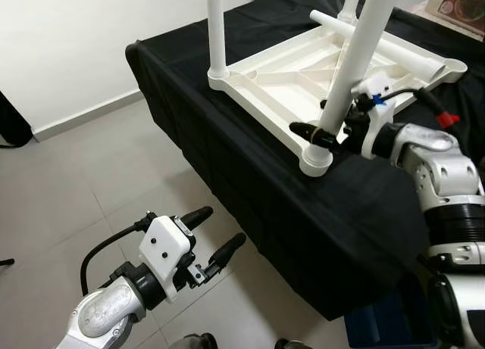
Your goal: Building children table
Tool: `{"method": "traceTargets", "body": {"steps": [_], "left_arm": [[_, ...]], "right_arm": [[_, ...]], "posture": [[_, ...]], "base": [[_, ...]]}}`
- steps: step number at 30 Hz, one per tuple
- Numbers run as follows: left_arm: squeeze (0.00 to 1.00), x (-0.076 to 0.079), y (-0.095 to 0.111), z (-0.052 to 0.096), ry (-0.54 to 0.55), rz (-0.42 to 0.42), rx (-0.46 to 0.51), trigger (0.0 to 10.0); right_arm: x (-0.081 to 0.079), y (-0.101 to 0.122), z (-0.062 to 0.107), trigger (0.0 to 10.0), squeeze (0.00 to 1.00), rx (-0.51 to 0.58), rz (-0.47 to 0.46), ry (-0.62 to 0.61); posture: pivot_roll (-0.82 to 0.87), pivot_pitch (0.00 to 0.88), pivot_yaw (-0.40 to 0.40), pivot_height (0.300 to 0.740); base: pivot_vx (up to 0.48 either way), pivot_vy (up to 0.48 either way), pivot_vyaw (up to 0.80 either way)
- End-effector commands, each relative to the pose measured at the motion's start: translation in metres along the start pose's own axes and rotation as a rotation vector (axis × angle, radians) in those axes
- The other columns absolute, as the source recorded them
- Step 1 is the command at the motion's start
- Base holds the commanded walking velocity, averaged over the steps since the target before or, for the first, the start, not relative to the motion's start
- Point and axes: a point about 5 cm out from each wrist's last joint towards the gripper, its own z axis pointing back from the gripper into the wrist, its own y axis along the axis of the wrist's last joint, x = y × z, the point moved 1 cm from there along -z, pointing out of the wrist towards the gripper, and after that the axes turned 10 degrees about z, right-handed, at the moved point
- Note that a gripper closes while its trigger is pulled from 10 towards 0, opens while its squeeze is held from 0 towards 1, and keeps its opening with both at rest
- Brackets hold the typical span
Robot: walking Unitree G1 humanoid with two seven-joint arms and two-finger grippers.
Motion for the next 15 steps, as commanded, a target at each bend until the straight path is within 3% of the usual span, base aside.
{"method": "traceTargets", "body": {"steps": [1, 4, 5, 15], "left_arm": [[0.00, 0.0022, -0.0018, 0.0026, -0.013, -0.005, -0.023, 10.0], [0.00, 0.0023, -0.0018, 0.0025, -0.017, -0.005, -0.024, 10.0], [0.00, 0.0022, -0.0017, 0.0024, -0.018, -0.005, -0.024, 10.0], [0.00, 0.0010, -0.0005, -0.0002, -0.020, -0.010, -0.016, 10.0]], "right_arm": [[0.0037, 0.0014, 0.0017, 10.0, 0.00, 0.013, 0.012, -0.003], [0.0062, -0.0004, 0.0031, 10.0, 0.00, 0.013, 0.011, -0.013], [0.0078, -0.0006, 0.0036, 0.0, 0.00, 0.019, 0.004, -0.017], [0.0110, -0.0035, -0.0014, 0.0, 0.00, 0.005, 0.013, -0.152]], "posture": [[0.05, 0.219, -0.020, 0.740], [0.05, 0.219, -0.020, 0.740], [0.05, 0.218, -0.018, 0.740], [0.04, 0.210, -0.023, 0.740]], "base": [[0.000, 0.000, 0.00], [0.000, 0.000, 0.00], [0.000, 0.000, 0.00], [0.000, 0.000, 0.00]]}}
